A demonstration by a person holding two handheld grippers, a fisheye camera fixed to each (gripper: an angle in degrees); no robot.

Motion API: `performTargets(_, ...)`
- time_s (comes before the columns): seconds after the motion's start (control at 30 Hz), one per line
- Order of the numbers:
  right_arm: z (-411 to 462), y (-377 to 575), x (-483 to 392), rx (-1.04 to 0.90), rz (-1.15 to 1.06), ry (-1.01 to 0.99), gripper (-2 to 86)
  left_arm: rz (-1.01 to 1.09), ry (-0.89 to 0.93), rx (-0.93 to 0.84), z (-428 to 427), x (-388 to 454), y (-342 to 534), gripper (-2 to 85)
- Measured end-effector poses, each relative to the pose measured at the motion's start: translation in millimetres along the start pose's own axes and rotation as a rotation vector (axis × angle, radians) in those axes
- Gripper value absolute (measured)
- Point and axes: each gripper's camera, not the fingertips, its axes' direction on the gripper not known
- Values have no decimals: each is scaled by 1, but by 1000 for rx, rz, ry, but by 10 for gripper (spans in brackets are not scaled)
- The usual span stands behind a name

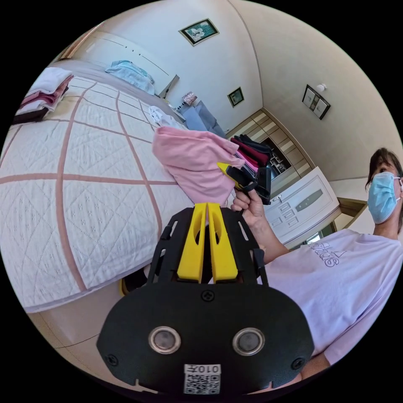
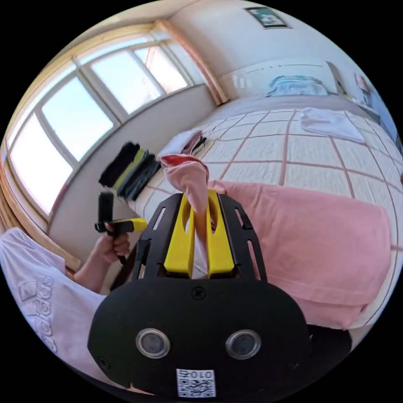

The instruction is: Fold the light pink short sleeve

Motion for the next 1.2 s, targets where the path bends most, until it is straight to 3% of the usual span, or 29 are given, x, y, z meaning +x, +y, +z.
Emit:
performTargets(0.1,-92,37,79,268,250,19,57,20,30,-55,40,4,-7,-1)
performTargets(0.2,-115,81,147,263,451,120,57,43,85,-99,84,9,-16,0)
performTargets(0.27,-114,102,186,228,568,71,58,66,94,-138,113,14,-23,1)
performTargets(0.53,-153,118,226,285,530,-23,71,261,-16,-285,229,43,-58,22)
performTargets(0.73,-169,129,250,283,545,-59,66,733,-297,-249,294,73,-130,83)
performTargets(0.9,-179,126,257,261,523,-45,64,774,-29,-409,371,49,-199,110)
performTargets(1.07,-183,112,260,233,543,-8,58,765,-43,-761,458,36,-188,82)
performTargets(1.2,-211,75,221,249,322,93,53,720,93,-601,444,22,-187,58)
